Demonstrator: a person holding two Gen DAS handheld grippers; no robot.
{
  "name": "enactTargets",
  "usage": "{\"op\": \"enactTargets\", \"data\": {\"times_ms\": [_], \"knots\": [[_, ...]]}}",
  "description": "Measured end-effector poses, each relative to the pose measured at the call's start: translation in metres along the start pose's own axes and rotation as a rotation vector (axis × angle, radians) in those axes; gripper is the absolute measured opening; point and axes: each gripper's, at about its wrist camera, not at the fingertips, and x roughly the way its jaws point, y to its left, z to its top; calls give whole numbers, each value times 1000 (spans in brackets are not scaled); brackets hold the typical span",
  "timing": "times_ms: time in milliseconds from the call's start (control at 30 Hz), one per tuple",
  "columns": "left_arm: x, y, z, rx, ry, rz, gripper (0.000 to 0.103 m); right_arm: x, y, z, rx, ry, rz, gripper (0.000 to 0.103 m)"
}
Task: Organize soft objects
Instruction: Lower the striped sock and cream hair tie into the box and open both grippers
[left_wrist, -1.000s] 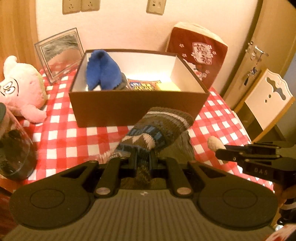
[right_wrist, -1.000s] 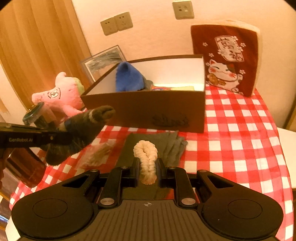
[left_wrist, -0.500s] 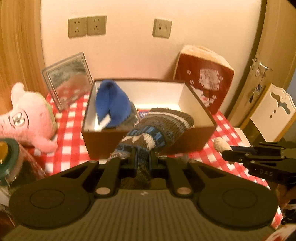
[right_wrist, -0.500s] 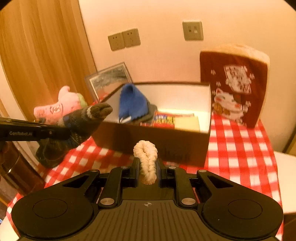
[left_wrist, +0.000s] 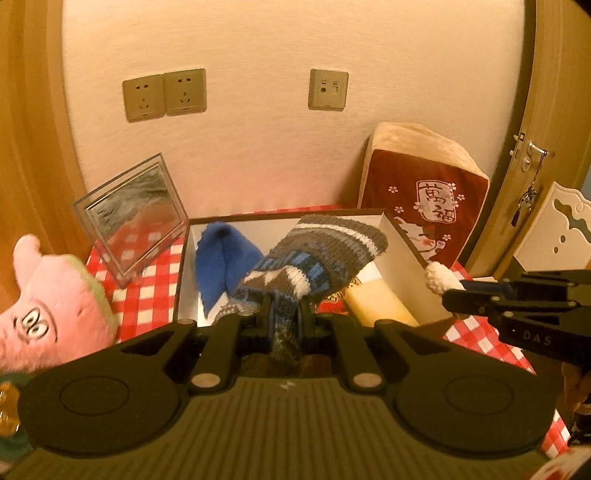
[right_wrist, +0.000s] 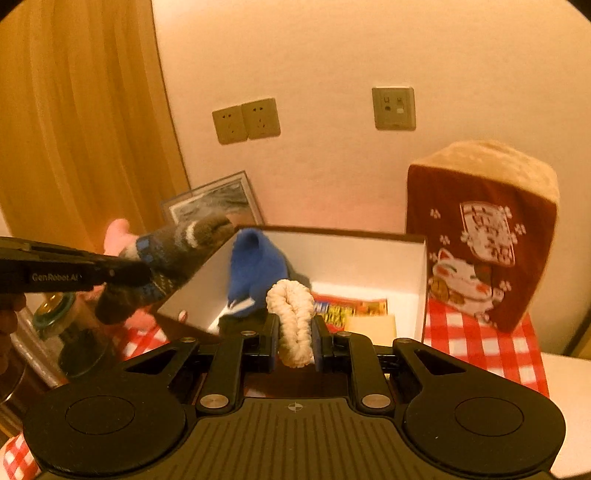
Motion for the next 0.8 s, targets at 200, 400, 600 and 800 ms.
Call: {"op": "enactTargets", "data": {"times_ms": [200,400,600,800], "knots": [[36,-2,18,17,31,-5,10,28,-10,22,-7,-2,-18,18],[75,-1,29,16,75,-8,10,59,-24,31,4,27,-39,18],[108,-5,41,26,105,-13,10,87,-37,32,25,64,-54,18],[134,-8,52,30,121,-22,10,104,-47,35,24,80,-72,18]]}}
